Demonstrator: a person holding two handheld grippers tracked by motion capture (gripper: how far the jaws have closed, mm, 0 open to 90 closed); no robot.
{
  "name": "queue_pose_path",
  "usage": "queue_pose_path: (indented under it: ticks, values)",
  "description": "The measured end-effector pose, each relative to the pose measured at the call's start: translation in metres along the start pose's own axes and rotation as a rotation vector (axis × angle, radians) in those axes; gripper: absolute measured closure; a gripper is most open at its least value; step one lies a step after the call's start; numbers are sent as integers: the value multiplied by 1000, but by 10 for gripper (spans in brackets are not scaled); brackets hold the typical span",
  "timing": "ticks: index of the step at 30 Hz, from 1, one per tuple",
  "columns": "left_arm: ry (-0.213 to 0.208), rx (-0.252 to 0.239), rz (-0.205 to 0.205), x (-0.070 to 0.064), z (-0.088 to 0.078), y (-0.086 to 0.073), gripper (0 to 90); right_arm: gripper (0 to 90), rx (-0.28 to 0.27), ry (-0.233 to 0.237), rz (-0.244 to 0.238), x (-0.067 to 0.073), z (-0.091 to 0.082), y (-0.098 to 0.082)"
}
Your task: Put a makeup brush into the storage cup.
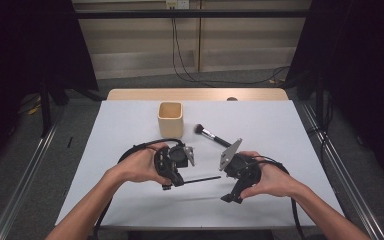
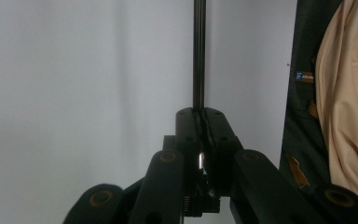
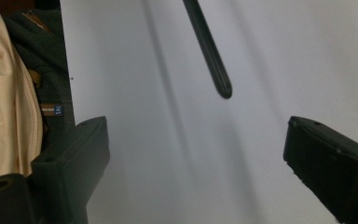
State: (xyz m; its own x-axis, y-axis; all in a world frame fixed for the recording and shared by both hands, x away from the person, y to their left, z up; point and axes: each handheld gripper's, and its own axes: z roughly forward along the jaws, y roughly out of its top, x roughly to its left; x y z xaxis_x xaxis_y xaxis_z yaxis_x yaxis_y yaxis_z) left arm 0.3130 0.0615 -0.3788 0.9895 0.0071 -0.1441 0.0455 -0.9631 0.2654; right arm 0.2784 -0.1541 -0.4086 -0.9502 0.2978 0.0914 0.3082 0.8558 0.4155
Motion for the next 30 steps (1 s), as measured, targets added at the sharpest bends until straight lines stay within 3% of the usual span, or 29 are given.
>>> queue_pose_path:
  ticks: [4, 7, 9, 15, 17, 23, 26, 27, 30]
  values:
    - [1, 13, 12, -1, 1, 3, 856, 104, 15, -1, -18, -1, 1, 5]
    - [-5, 16, 15, -1, 2, 4, 856, 186, 24, 1, -45, -4, 2, 8]
    - [-1, 12, 20, -1, 3, 5, 856, 212, 25, 19, -29, -7, 3, 10]
    - [-8, 14, 26, -3, 7, 7, 856, 290, 50, 34, -45, -10, 9, 12]
    - [-9, 15, 33, -2, 8, 8, 856, 375, 41, 35, -59, -11, 9, 13]
    - [-17, 16, 23, -1, 13, 8, 856, 441, 47, 51, -47, -11, 8, 16]
    - [-36, 14, 24, 0, 15, 10, 856, 507, 55, 50, -56, -10, 8, 18]
    - [-36, 19, 36, 1, 15, 10, 856, 585, 54, 41, -57, -11, 9, 19]
    - [-33, 20, 35, 0, 18, 10, 856, 623, 47, 39, -60, -11, 10, 19]
